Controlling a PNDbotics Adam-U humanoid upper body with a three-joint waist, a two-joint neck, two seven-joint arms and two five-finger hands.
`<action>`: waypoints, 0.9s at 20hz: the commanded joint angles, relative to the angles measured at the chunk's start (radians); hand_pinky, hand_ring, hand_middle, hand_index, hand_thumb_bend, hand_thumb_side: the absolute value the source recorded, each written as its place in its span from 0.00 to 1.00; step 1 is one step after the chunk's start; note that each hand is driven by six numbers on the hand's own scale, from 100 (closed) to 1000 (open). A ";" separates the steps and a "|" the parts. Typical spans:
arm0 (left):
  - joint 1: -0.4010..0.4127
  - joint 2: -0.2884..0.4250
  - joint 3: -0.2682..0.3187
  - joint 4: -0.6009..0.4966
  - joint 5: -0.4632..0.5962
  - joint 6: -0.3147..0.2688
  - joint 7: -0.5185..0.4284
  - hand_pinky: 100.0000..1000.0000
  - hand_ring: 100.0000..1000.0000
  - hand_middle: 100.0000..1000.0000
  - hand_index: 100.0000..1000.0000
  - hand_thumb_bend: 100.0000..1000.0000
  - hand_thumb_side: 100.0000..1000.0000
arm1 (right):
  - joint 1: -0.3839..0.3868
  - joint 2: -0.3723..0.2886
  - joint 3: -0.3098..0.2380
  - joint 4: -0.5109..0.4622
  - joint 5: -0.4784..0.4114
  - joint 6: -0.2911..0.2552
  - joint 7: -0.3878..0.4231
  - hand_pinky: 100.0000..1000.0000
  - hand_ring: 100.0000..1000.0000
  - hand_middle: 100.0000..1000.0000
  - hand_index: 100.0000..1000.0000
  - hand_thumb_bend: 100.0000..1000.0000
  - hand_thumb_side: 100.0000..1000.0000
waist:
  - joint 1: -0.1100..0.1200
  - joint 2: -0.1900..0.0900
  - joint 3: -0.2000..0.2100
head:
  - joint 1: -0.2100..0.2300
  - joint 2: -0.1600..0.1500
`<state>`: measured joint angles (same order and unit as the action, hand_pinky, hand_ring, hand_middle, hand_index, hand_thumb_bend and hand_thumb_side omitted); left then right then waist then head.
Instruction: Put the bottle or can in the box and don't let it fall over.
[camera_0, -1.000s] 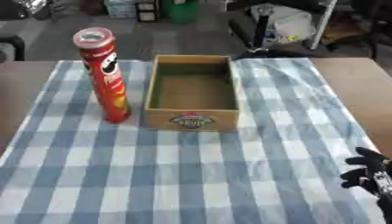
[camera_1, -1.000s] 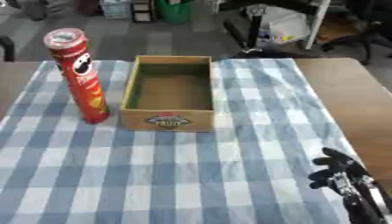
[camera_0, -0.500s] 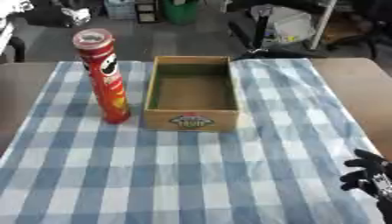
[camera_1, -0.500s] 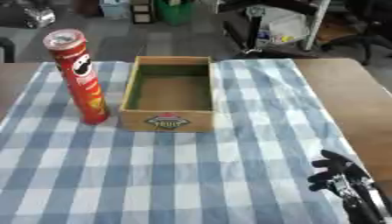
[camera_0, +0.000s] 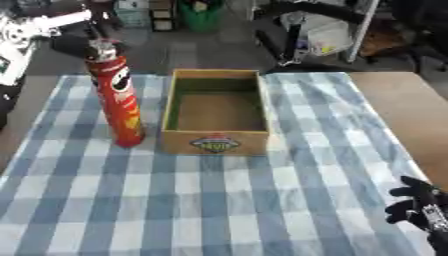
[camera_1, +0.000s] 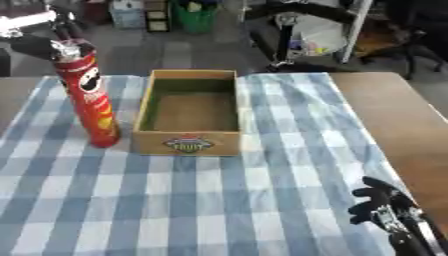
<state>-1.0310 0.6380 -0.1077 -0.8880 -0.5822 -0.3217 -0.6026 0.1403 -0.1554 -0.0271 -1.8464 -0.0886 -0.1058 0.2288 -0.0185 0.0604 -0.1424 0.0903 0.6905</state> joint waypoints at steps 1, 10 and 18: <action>-0.030 0.010 0.002 -0.009 -0.010 -0.020 -0.022 0.68 0.73 0.79 0.89 0.26 0.62 | -0.010 -0.015 0.000 -0.009 -0.007 -0.002 0.003 0.47 0.53 0.62 0.83 0.00 0.61 | 0.001 -0.012 -0.002 | 0.001 -0.014; -0.031 0.006 -0.006 -0.003 -0.040 -0.045 -0.094 0.68 0.73 0.80 0.89 0.29 0.62 | -0.011 -0.015 0.000 -0.007 -0.009 -0.002 0.004 0.47 0.53 0.62 0.83 0.00 0.61 | 0.003 -0.013 -0.005 | 0.012 -0.003; -0.028 0.005 -0.006 0.002 -0.091 -0.039 -0.100 0.69 0.75 0.81 0.90 0.29 0.62 | -0.011 -0.015 0.000 -0.007 -0.008 -0.002 0.005 0.47 0.53 0.62 0.83 0.00 0.61 | 0.003 -0.012 -0.004 | 0.016 0.000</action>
<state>-1.0313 0.6256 -0.1170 -0.8790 -0.6649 -0.3638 -0.7051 0.1340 -0.1554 -0.0239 -1.8460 -0.0905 -0.1055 0.2296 -0.0178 0.0604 -0.1466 0.1039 0.6916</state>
